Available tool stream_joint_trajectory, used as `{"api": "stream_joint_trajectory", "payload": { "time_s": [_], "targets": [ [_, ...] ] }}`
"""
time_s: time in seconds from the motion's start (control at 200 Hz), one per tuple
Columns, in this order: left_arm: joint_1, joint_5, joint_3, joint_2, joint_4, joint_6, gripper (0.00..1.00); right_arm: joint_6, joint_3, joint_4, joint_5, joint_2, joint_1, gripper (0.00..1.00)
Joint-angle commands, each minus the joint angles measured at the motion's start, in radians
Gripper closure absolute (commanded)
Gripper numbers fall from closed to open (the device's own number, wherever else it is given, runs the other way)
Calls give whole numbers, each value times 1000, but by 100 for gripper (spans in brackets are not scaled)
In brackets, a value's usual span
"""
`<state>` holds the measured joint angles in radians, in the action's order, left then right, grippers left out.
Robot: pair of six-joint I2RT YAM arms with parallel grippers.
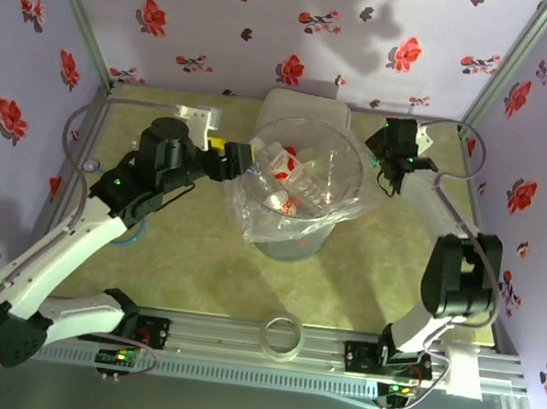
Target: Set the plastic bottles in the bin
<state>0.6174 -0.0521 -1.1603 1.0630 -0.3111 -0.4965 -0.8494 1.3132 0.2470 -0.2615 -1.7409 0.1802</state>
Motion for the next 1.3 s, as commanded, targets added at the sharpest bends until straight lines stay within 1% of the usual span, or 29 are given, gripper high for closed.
{"api": "stream_joint_trajectory", "payload": {
  "time_s": [0.0,0.23,0.405,0.54,0.61,0.675,0.74,0.825,0.995,1.02,1.1,1.22,1.235,1.245,1.295],
  "targets": [
    [-21,32,-2,-58,-39,20,18,-79,67,-88,13,-86,-16,18],
    [-52,61,56,-137,-67,-5,16,-115,166,-90,71,-279,-21,18],
    [-65,77,65,-166,-107,-2,16,-144,183,-95,89,-350,-23,18],
    [-71,78,70,-171,-109,-2,15,-147,192,-85,104,-382,-29,22],
    [-71,77,75,-167,-103,-5,15,-151,194,-82,120,-396,-35,26],
    [-71,76,79,-168,-102,-7,15,-151,186,-79,130,-396,-42,32],
    [-71,77,80,-170,-103,-8,15,-140,165,-87,131,-376,-46,40],
    [-71,78,79,-177,-109,-7,15,-117,133,-90,127,-337,-52,48],
    [-74,78,71,-177,-114,-4,15,-26,56,-88,109,-205,-62,61],
    [-74,78,70,-175,-113,-4,15,-9,43,-86,109,-188,-64,64],
    [-74,77,63,-170,-108,-4,15,65,18,-62,108,-110,-69,66],
    [-74,66,31,-144,-106,13,15,178,-44,-31,69,46,-68,69],
    [-74,64,26,-140,-106,16,15,190,-50,-24,64,65,-67,69],
    [-74,62,22,-137,-106,17,15,203,-58,-18,59,87,-67,72],
    [-74,53,4,-120,-103,26,15,237,-74,10,42,149,-67,74]
  ]
}}
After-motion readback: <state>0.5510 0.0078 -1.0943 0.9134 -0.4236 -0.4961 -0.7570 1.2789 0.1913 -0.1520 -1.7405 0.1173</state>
